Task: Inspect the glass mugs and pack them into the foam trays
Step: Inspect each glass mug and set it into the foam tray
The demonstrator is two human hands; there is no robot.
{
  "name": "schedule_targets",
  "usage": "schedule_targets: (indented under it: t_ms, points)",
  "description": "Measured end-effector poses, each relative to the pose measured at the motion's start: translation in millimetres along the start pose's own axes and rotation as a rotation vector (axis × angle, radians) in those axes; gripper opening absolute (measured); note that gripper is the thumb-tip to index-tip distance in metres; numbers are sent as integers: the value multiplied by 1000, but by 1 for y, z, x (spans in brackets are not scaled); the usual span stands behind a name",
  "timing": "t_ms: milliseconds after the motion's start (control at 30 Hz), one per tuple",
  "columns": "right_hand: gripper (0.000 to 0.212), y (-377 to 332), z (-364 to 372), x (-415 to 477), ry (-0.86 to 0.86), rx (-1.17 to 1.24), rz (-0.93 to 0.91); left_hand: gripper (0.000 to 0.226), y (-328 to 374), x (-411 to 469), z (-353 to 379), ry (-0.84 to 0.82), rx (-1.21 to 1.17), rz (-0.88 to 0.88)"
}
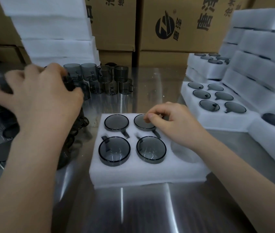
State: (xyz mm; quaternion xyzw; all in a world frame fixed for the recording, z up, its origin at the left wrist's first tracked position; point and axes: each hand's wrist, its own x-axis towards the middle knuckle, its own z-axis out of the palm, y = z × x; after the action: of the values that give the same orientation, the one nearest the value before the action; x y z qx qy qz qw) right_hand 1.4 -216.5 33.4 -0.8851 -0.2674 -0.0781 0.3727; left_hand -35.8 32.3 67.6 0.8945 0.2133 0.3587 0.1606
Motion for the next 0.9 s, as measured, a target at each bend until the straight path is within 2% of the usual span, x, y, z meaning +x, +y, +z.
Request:
schedule_targets:
  t_ms: [100,167,267,500,700,900]
  points:
    - [24,0,0,0,-5,-11,5,62,-13,-1,2,-214,153,-114]
    - [23,0,0,-1,-9,-15,8,55,-14,-2,5,-298,225,-145]
    - [20,-1,-1,-1,-20,-13,7,47,-13,-3,9,-350,212,-148]
    - [18,0,-1,0,-30,-10,-2,48,-18,-4,10,-261,99,-159]
    - [19,0,-1,0,-25,-12,-8,60,-18,-4,10,-102,-44,-86]
    - [21,4,0,1,-29,17,-2,57,5,-7,3,38,-228,94]
